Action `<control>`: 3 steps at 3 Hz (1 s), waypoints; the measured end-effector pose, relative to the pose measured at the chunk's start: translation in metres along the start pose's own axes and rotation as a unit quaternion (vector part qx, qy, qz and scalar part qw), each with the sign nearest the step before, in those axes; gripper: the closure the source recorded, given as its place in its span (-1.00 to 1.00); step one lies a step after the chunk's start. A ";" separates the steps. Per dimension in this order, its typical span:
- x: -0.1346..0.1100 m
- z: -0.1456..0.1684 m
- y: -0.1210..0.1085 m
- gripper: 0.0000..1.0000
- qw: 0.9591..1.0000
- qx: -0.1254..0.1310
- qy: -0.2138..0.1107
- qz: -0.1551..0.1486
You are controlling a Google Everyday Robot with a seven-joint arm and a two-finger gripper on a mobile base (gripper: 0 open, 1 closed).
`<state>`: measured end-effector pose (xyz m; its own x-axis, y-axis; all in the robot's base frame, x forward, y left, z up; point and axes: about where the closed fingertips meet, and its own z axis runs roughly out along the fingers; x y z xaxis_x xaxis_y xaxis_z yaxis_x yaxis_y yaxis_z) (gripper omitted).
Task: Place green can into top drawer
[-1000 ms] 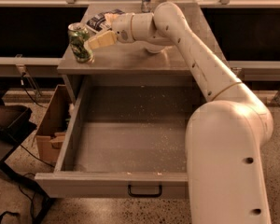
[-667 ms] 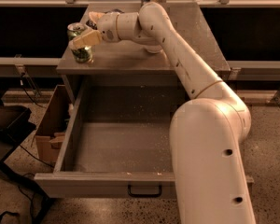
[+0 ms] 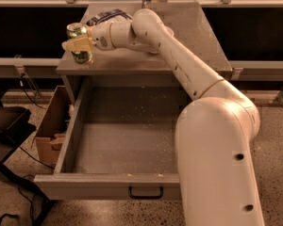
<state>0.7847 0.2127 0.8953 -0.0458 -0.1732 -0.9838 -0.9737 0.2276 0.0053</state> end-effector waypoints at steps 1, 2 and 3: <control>0.012 0.007 0.008 0.32 1.000 -0.007 0.010 0.013; 0.012 0.007 0.008 0.75 1.000 -0.007 0.010 0.013; 0.012 0.007 0.008 1.00 1.000 -0.007 0.010 0.013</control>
Offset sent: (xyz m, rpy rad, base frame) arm -0.0071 0.0063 -0.0130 -0.0125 0.0320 0.0099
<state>0.7776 0.2191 0.8826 -0.0755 -0.1861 -0.9796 -0.9754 0.2180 0.0337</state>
